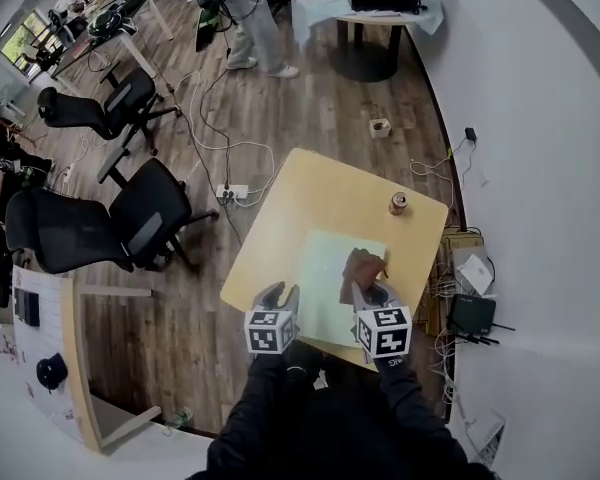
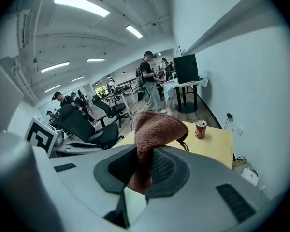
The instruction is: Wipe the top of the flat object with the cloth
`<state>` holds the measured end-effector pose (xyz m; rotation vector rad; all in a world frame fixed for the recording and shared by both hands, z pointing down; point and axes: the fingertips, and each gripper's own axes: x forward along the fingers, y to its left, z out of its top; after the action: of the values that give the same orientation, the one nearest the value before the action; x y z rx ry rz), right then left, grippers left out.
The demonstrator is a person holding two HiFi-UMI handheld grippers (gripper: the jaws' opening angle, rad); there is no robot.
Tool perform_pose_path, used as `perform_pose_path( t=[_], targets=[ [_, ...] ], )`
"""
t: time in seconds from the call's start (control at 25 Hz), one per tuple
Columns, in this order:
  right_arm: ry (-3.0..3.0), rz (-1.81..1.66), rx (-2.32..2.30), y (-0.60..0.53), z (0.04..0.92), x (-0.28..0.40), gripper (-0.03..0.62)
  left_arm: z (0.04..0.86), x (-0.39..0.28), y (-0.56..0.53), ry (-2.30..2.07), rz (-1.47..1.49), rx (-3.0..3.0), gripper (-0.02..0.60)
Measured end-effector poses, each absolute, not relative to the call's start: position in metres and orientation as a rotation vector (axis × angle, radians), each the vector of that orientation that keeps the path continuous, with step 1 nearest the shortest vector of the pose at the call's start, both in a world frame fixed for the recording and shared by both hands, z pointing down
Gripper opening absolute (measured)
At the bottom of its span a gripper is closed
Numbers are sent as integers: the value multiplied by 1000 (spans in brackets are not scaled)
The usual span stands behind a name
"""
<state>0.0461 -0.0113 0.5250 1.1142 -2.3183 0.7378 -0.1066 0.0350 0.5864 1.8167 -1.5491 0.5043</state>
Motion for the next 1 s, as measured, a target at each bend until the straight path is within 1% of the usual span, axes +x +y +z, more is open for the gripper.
perform_pose_path(
  t=[0.2,0.48,1.0],
  targets=[
    [-2296,815,1072,-38,561,20,66,646,-105,11,-1400,581,1785,123],
    [-2265,943,979,-77,605,-26,66,705,-105,-9,-1218,692,1747,137],
    [-2271,1126,811,-110,667,-85,66,735,-104,-16,-1090,703,1732,146]
  ],
)
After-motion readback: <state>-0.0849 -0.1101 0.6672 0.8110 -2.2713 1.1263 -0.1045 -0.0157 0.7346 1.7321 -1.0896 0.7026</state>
